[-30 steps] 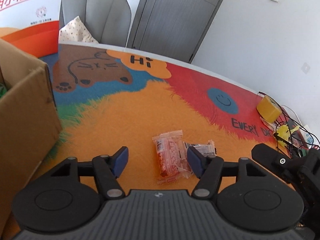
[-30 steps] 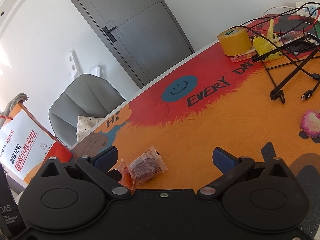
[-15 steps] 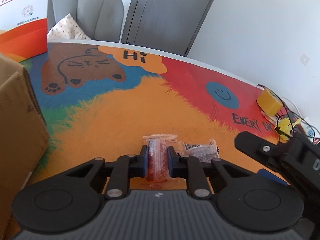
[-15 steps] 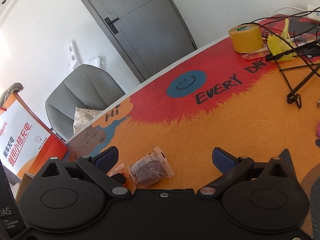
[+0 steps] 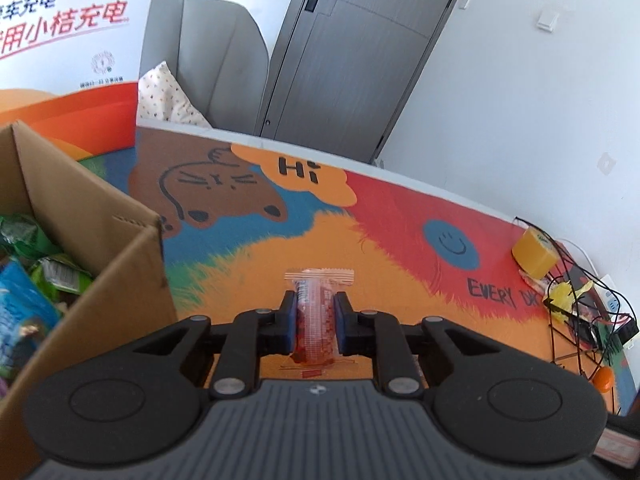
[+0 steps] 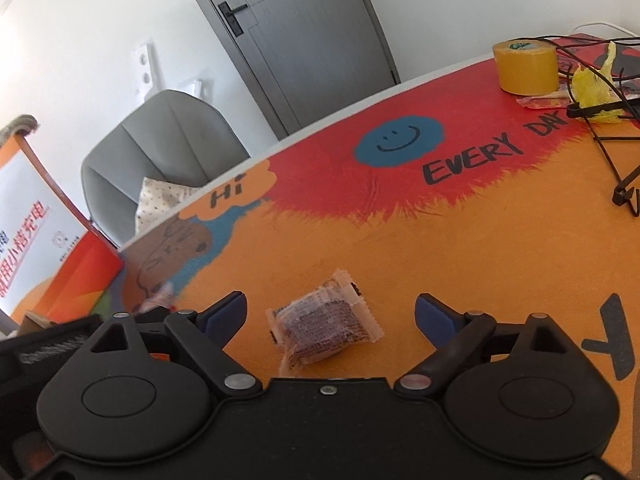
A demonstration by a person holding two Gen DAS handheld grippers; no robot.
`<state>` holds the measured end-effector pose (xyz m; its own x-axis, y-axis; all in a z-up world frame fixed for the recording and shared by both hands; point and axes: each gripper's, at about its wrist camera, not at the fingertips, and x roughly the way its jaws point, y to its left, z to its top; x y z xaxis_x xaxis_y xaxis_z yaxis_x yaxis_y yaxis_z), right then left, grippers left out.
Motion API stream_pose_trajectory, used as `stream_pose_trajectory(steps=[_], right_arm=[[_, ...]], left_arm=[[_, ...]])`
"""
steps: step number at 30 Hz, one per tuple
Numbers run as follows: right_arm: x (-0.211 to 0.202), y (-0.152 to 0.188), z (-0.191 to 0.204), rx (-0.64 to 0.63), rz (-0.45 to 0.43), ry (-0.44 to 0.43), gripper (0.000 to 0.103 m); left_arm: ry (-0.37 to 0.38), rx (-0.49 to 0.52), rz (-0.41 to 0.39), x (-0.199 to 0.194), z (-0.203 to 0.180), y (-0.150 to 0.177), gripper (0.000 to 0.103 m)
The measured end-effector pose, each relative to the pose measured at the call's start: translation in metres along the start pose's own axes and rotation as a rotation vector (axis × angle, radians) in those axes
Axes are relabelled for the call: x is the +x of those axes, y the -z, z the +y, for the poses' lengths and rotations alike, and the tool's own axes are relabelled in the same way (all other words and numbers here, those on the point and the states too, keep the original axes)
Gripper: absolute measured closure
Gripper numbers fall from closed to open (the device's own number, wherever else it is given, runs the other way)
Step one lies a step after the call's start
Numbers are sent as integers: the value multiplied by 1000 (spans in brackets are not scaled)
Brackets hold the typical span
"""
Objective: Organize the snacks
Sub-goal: 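Grasp the pink candy packet with the left tool while the right grasps the brown cake packet, then carry the pink packet and brown cake packet to the box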
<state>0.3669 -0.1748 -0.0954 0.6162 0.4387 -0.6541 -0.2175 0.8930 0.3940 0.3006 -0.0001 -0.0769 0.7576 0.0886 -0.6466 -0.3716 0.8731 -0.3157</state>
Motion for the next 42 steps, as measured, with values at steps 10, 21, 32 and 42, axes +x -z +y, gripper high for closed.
stream_pose_trajectory(steps=[10, 21, 32, 42], right_arm=[[-5, 6, 3, -29, 0, -5, 72], [-57, 8, 25, -49, -127, -60, 73], [-90, 15, 63, -82, -198, -152, 73], [-114, 30, 98, -128, -233, -220, 73]], left_arm=[[26, -21, -26, -21, 11, 0, 85], [62, -14, -113, -71, 16, 0, 85], [38, -38, -182, -113, 44, -4, 85], [8, -76, -219, -150, 81, -2, 85]])
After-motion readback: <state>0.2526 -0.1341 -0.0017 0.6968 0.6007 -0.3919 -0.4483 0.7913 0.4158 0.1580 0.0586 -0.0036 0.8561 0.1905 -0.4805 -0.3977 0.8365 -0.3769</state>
